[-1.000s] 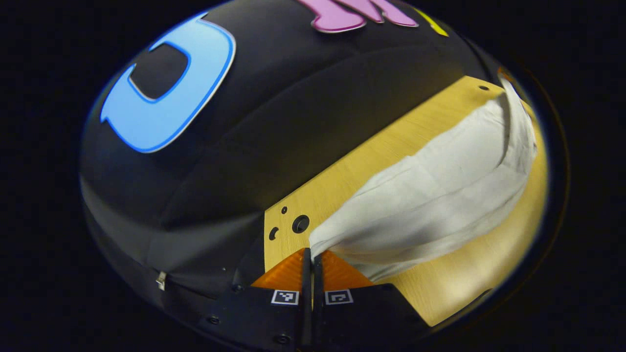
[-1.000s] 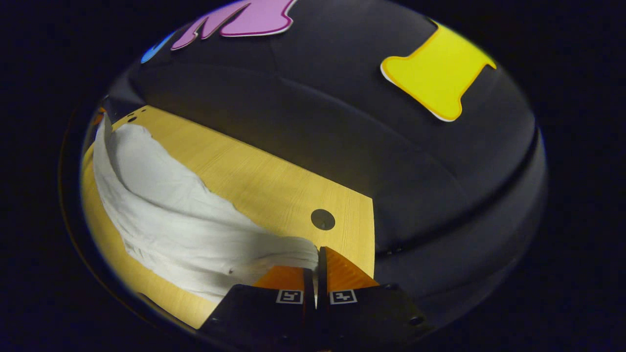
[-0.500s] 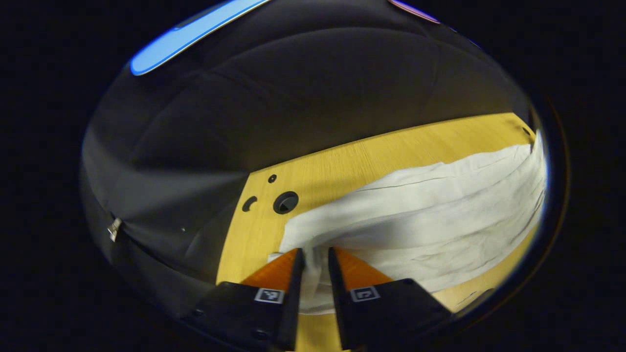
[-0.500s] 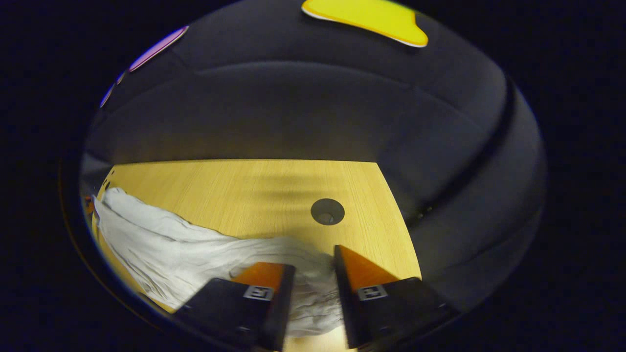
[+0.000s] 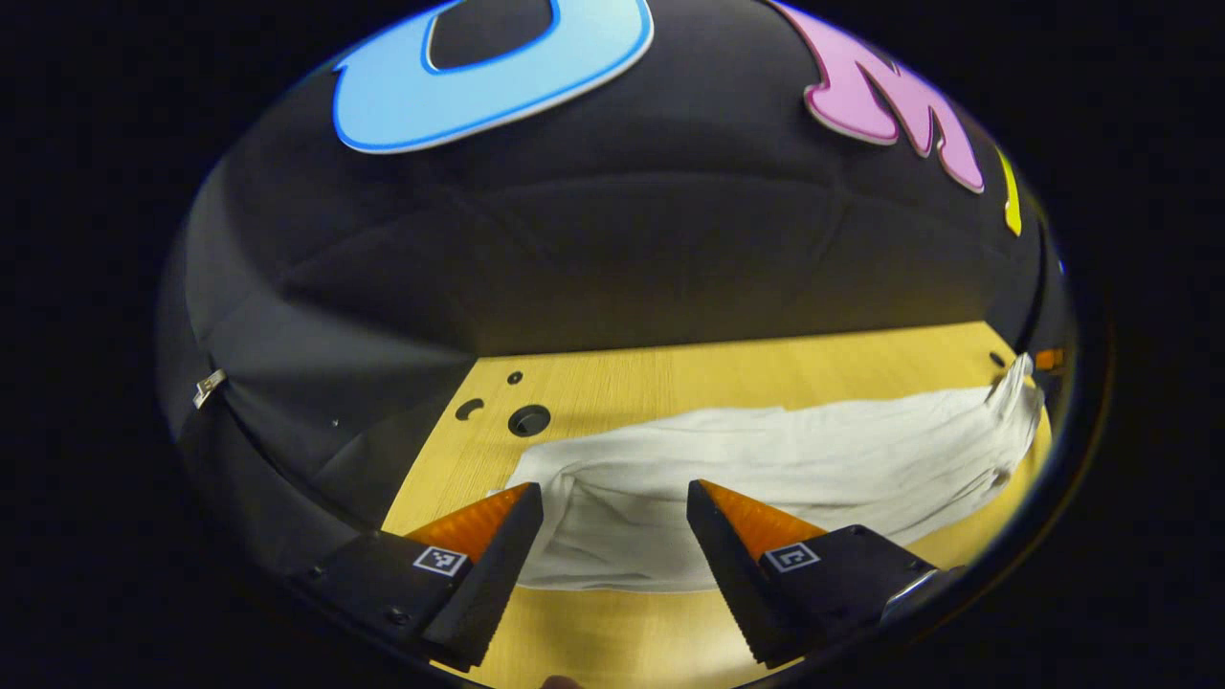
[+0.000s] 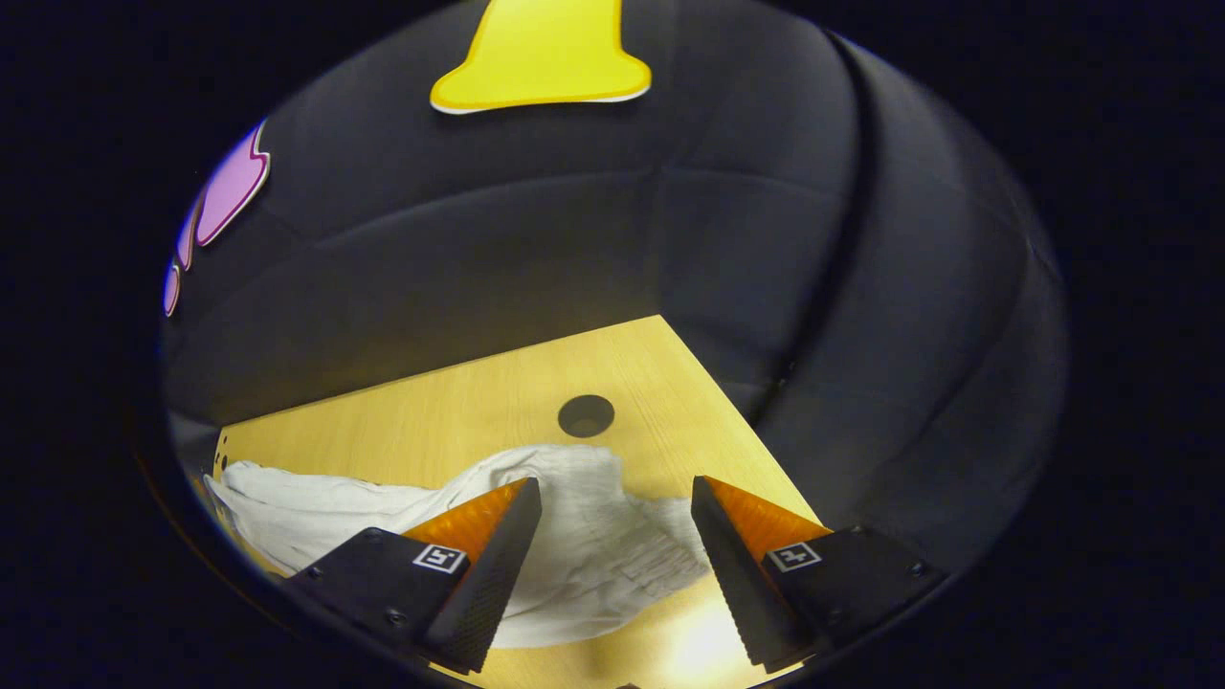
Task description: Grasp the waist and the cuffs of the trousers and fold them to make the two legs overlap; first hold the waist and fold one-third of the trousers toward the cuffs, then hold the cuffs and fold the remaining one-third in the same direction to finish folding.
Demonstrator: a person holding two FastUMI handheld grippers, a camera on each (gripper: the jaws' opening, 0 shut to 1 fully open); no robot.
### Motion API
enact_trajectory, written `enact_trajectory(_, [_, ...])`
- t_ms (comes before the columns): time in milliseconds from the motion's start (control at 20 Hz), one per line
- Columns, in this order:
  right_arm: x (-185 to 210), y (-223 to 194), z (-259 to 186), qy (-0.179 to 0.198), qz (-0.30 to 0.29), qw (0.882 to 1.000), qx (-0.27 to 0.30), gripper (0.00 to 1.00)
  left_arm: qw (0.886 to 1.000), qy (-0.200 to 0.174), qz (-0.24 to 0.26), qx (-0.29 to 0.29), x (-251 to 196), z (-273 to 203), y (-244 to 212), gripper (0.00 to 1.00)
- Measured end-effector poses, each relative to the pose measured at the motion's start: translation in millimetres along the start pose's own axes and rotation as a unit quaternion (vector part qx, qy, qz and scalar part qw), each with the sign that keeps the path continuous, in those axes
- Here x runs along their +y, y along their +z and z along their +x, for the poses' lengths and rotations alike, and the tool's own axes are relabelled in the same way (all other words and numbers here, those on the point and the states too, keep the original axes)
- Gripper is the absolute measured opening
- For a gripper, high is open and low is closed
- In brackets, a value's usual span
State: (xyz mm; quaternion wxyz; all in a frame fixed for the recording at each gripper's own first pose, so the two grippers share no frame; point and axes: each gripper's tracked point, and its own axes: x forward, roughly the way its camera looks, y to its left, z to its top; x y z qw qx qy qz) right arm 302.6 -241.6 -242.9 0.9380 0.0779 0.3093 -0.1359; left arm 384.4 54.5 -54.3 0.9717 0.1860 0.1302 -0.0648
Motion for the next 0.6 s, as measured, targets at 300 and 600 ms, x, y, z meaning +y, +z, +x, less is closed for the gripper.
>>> enact_trajectory(300, [-22.5, -40.5, -0.2, -0.022, 0.075, 0.997, 0.023, 0.99, 0.999, -0.008, -0.038, -0.036, -27.1, -72.1, 21.8, 0.96])
enact_trajectory(600, [-31.9, -62.7, 6.8, -0.041, 0.119, 0.992, 0.028, 0.99, 0.997, -0.011, -0.06, -0.047, -52.4, -105.2, 28.0, 0.97])
